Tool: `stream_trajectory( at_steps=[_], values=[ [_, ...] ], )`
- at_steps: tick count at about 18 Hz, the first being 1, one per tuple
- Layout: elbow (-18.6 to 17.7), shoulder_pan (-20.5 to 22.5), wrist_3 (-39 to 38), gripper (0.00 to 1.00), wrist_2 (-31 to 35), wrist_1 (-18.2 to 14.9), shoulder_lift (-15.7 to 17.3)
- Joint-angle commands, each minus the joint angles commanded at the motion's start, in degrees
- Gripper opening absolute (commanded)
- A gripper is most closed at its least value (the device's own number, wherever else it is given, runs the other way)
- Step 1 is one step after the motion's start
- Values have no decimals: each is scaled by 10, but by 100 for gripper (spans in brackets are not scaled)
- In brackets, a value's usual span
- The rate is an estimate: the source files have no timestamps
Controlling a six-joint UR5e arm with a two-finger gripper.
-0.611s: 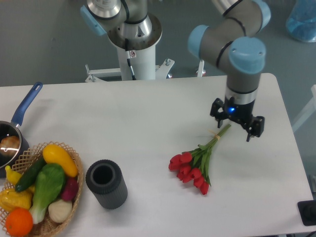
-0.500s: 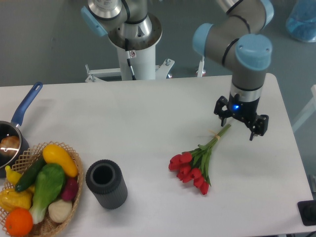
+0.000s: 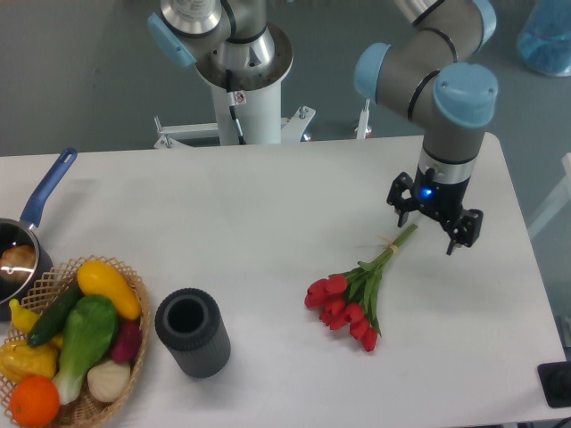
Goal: Pick up the flowers from the table
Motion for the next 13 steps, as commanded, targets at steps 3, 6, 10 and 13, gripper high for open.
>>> stream_trajectory(
  at_steps=[3,6,10,13],
  values=[
    [-18,-1,1,100,-10,3,-1],
    [-21,-5,0,100,-11,3,-8],
    [-17,-30,-8,100,-11,4,-31],
    [-5,-37,-7,100,-11,8,-43]
  ],
)
